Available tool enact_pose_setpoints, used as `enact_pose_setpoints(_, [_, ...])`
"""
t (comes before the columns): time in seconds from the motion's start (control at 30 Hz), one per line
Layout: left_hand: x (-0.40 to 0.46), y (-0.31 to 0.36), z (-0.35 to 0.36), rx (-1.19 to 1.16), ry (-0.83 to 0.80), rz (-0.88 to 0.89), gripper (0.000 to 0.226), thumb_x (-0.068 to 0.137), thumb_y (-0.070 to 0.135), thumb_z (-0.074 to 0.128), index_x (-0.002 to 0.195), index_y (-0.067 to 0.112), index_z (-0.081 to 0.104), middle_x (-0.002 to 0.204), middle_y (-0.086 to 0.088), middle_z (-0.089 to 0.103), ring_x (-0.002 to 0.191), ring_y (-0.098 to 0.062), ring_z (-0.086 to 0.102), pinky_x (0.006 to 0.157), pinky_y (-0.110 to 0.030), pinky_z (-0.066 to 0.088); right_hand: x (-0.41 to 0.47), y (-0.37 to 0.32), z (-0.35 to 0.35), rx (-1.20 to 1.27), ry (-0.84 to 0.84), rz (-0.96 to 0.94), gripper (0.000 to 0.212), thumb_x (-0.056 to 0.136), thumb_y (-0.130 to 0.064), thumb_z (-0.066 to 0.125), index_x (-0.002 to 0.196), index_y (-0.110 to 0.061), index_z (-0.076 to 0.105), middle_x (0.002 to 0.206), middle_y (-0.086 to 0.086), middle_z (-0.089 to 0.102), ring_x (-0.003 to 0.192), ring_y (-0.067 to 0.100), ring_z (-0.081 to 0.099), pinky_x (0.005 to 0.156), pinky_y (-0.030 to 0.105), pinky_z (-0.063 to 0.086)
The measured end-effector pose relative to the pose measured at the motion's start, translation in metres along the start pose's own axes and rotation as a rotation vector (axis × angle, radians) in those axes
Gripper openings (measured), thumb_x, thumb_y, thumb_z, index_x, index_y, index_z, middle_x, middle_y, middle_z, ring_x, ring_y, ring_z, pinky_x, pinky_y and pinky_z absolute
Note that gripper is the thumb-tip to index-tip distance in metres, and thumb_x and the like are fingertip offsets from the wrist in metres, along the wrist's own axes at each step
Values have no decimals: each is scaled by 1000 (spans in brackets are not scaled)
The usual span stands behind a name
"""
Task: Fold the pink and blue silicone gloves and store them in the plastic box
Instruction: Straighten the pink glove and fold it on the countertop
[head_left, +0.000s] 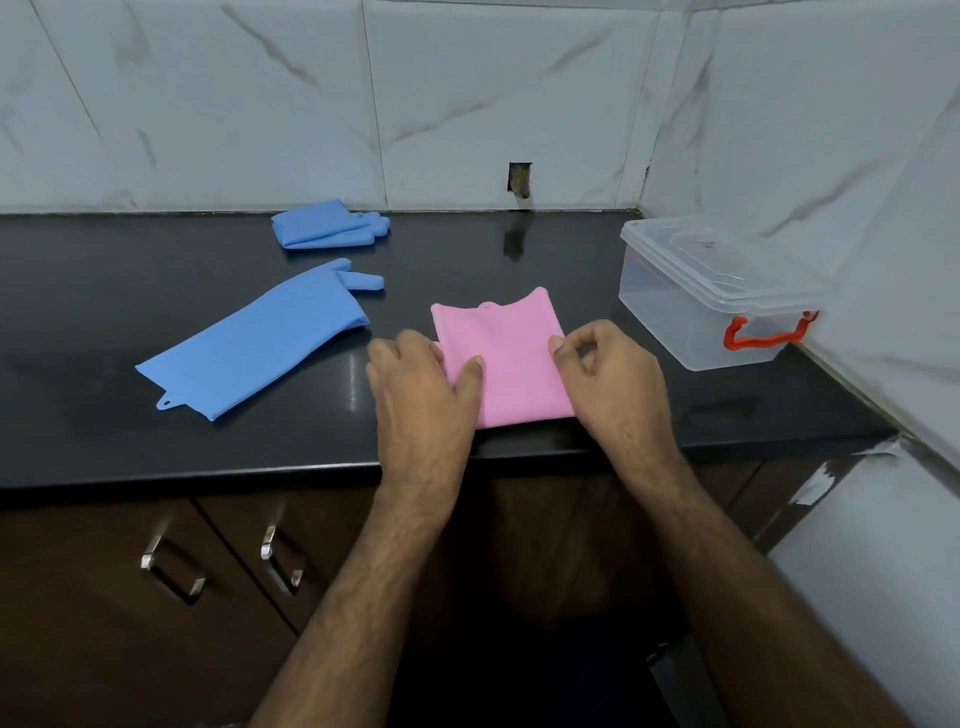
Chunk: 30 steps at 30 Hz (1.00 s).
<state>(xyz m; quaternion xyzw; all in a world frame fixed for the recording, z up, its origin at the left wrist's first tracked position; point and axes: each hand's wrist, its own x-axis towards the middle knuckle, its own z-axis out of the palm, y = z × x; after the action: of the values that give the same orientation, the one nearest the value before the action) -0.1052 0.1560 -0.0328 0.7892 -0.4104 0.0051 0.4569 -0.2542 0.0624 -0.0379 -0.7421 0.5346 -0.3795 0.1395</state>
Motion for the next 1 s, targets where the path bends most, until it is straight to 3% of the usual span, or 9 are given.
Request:
enact_pose_setpoints(0.1, [5, -1, -2, 1, -77, -50, 65, 92, 43, 72, 139, 7, 43, 137, -12, 46, 126, -26, 42, 99, -36, 41, -1, -2, -1, 17, -1, -20, 45, 98, -44, 60, 134, -19, 53, 104, -4, 64, 89, 11, 61, 78, 28, 45])
enact_pose_setpoints(0.17, [12, -3, -3, 8, -146, -61, 71, 94, 45, 67, 144, 2, 41, 143, -14, 48, 132, -30, 43, 105, -40, 40, 0, -3, -1, 13, -15, -20, 48, 100, -45, 58, 138, -16, 56, 114, 0, 63, 98, 15, 62, 82, 28, 44])
enact_pose_setpoints(0.33, [38, -7, -5, 27, -314, -98, 54, 97, 54, 57, 121, 5, 61, 123, -11, 62, 117, -31, 57, 101, -46, 49, 9, 0, -6, 94, -109, 26, 47, 98, -51, 56, 99, -8, 75, 84, 6, 73, 79, 22, 65, 69, 36, 49])
enact_pose_setpoints(0.4, [46, -7, -5, 17, -348, -92, 45, 99, 52, 55, 97, 8, 64, 100, -7, 68, 101, -31, 63, 84, -44, 53, 14, 0, -7, 210, -146, 82, 44, 95, -50, 62, 89, -8, 77, 86, 11, 76, 77, 25, 69, 70, 35, 56])
enact_pose_setpoints(0.47, [51, -7, -5, -12, -360, -95, 44, 100, 49, 55, 86, 7, 62, 87, -6, 68, 89, -31, 66, 69, -41, 51, 17, -1, -7, 297, -189, 137, 43, 93, -49, 66, 84, -8, 77, 87, 13, 76, 68, 22, 66, 62, 33, 53])
enact_pose_setpoints(0.6, [57, -13, -7, -233, -368, -180, 46, 100, 44, 56, 99, 1, 71, 96, -14, 77, 92, -34, 73, 88, -55, 59, 19, -6, -1, 404, -211, 206, 44, 93, -45, 68, 78, -3, 74, 85, 15, 76, 66, 19, 61, 61, 34, 47])
enact_pose_setpoints(0.73, [62, -22, -14, -514, -287, -279, 46, 100, 37, 59, 97, -8, 67, 96, -22, 75, 81, -30, 70, 75, -44, 56, 15, -20, 10, 537, -215, 219, 34, 93, -39, 70, 78, -10, 79, 82, 5, 79, 73, 18, 70, 64, 35, 51])
enact_pose_setpoints(0.9, [77, -44, -35, -610, -287, -352, 40, 99, 34, 65, 95, -5, 69, 90, -16, 79, 73, -24, 71, 72, -41, 56, 10, -47, 28, 661, -214, 247, 26, 93, -34, 72, 80, -13, 79, 78, -3, 79, 54, 2, 62, 51, 21, 45])
enact_pose_setpoints(1.0, [86, -61, -50, -607, -278, -362, 41, 98, 33, 66, 95, -8, 69, 88, -18, 79, 73, -28, 69, 72, -42, 55, 5, -61, 40, 668, -241, 237, 26, 92, -35, 73, 81, -12, 78, 72, 2, 76, 54, 12, 56, 51, 26, 45])
